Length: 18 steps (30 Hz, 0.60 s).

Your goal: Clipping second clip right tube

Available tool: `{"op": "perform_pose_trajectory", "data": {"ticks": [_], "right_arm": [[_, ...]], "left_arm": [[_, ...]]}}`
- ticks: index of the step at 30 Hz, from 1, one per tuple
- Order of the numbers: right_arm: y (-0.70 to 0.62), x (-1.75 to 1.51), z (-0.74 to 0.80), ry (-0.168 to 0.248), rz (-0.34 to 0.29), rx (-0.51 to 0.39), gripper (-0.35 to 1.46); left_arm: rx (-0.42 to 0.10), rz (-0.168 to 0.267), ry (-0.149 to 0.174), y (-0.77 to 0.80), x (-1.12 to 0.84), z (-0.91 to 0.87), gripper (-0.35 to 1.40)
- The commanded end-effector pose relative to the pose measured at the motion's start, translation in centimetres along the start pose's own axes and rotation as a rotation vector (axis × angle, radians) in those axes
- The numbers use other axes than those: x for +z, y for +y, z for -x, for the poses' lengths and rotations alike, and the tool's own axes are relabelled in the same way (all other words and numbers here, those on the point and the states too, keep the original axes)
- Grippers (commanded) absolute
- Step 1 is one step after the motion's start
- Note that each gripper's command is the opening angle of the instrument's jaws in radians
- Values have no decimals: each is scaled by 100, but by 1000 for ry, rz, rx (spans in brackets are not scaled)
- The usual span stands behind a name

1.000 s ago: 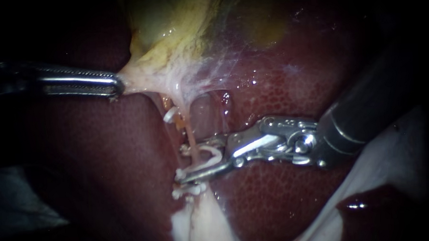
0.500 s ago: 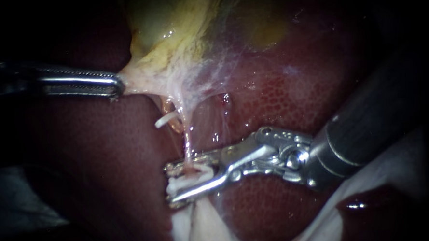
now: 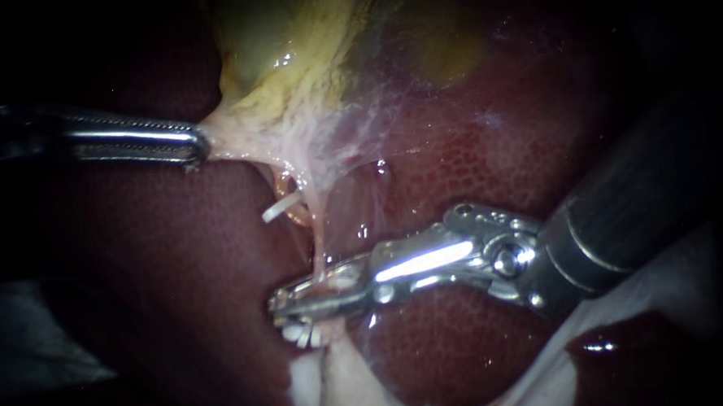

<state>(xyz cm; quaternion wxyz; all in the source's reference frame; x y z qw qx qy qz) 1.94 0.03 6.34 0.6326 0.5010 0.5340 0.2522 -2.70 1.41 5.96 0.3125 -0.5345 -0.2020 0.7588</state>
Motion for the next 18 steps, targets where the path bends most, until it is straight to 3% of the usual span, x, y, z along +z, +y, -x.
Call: {"op": "perform_pose_trajectory", "data": {"ticks": [1, 4, 18], "right_arm": [[0, -1, 1, 4, 0, 4, -35], [-2, -3, 2, -19, 38, 13, -35], [2, -4, 2, -21, 42, 13, -35]], "left_arm": [[0, 0, 0, 0, 0, 0, -35], [0, 0, 0, 0, 0, 0, -35], [0, 0, 0, 0, 0, 0, -35]]}}
